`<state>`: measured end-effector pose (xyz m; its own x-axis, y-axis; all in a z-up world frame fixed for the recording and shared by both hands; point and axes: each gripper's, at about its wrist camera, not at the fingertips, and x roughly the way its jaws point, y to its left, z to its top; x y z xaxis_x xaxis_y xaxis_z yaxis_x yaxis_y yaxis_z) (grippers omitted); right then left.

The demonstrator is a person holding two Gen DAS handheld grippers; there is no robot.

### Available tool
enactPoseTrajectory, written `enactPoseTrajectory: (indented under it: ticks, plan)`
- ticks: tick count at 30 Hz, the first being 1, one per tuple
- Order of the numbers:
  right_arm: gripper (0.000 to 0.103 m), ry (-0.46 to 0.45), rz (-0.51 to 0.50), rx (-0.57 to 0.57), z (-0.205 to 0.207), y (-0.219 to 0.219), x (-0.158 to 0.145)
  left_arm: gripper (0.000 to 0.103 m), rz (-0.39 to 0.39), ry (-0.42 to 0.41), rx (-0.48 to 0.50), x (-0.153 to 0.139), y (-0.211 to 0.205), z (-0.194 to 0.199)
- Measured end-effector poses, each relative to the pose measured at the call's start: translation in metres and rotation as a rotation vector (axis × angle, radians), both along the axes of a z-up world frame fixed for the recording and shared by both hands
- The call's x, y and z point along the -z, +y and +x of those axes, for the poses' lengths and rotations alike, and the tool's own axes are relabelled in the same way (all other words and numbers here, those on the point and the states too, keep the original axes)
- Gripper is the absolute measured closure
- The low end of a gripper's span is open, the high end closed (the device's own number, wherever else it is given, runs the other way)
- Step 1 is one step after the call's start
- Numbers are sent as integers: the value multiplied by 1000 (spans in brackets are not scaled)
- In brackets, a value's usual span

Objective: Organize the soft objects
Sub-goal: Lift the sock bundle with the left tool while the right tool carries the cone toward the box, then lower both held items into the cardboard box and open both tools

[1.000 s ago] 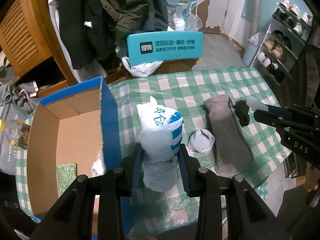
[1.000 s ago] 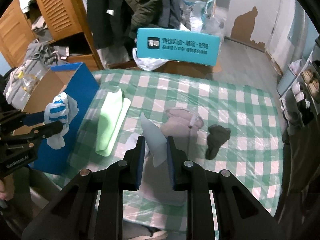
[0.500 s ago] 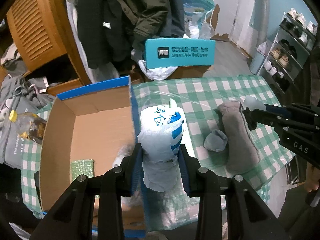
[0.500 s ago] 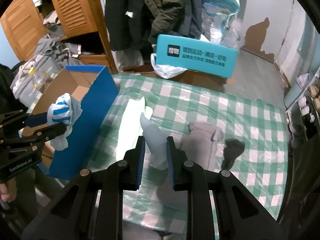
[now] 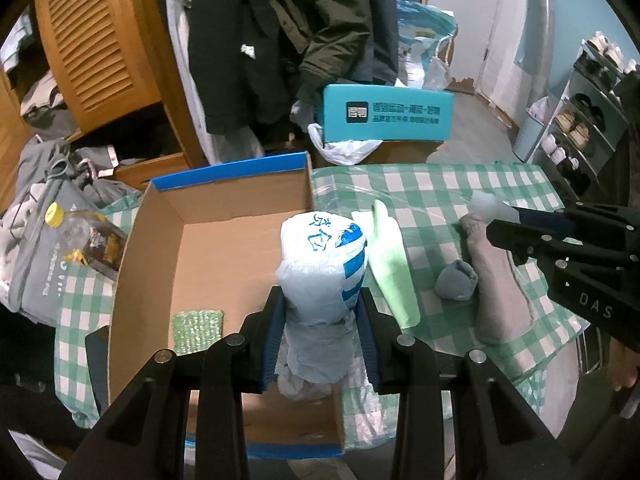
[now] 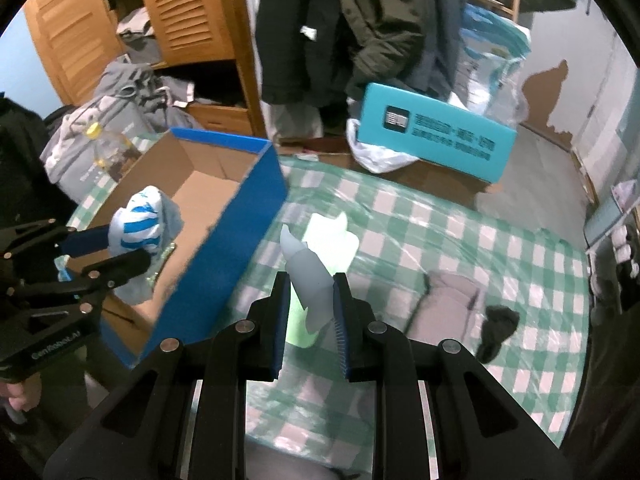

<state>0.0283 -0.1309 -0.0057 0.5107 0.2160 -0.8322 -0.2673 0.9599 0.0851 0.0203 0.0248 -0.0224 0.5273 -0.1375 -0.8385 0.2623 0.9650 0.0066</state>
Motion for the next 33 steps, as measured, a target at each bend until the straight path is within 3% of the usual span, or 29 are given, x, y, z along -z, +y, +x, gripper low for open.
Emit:
enactPoseTrajectory:
  ticks: [33]
  plan:
    - [83, 71, 6, -196, 32, 128, 19, 68, -2, 50, -162, 25, 90, 11]
